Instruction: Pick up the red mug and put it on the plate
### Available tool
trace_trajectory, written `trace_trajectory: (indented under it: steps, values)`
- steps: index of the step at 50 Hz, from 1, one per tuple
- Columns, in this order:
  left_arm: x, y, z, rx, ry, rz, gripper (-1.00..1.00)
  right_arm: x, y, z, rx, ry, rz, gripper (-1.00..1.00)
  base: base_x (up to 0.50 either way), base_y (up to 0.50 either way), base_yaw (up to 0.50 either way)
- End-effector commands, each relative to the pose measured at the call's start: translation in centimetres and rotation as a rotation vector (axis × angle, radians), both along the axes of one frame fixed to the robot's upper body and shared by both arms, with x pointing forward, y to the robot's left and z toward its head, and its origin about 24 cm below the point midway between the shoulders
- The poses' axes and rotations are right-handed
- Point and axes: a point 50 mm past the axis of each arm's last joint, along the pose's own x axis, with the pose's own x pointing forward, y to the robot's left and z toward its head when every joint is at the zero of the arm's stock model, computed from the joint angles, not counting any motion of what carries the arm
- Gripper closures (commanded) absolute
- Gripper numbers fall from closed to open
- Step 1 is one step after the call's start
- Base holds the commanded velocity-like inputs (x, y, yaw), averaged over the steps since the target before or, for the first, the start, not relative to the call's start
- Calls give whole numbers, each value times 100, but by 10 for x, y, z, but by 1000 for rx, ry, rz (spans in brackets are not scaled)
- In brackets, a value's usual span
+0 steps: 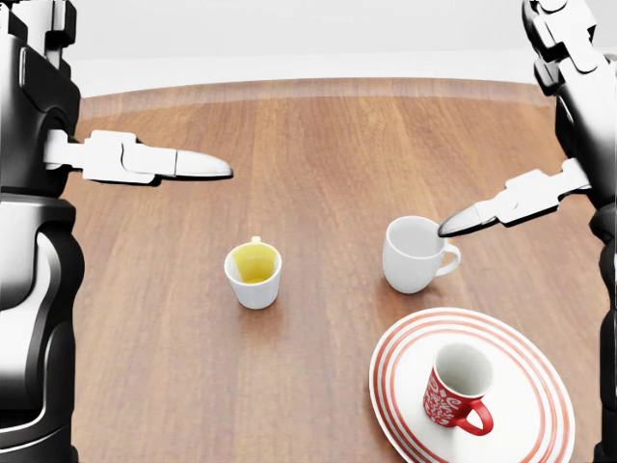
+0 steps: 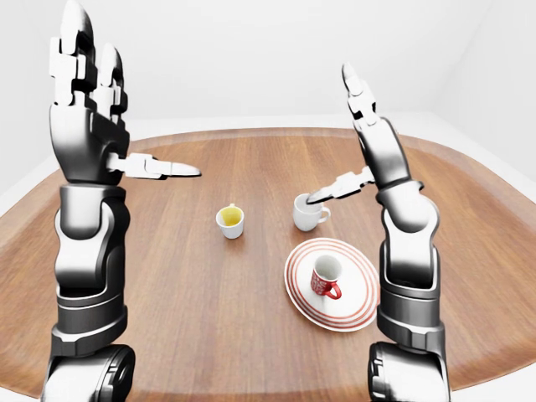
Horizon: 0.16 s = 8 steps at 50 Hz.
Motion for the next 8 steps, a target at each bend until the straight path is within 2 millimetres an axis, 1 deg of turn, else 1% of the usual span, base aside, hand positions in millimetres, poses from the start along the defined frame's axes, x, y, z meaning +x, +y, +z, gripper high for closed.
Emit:
trace_trajectory:
  steps: [1,4,8]
  values:
    - [-16,-7,24,18,-123,-24,-100,-24,13,61,-1,-265,81,-100,0,0,0]
    - [-19,-8,29,27,-149,-24,-100,-25,14,63,-2,-276,90,-100,0,0,0]
    - [-21,-9,31,32,-159,-26,-100,-25,16,63,3,-277,94,-100,0,0,0]
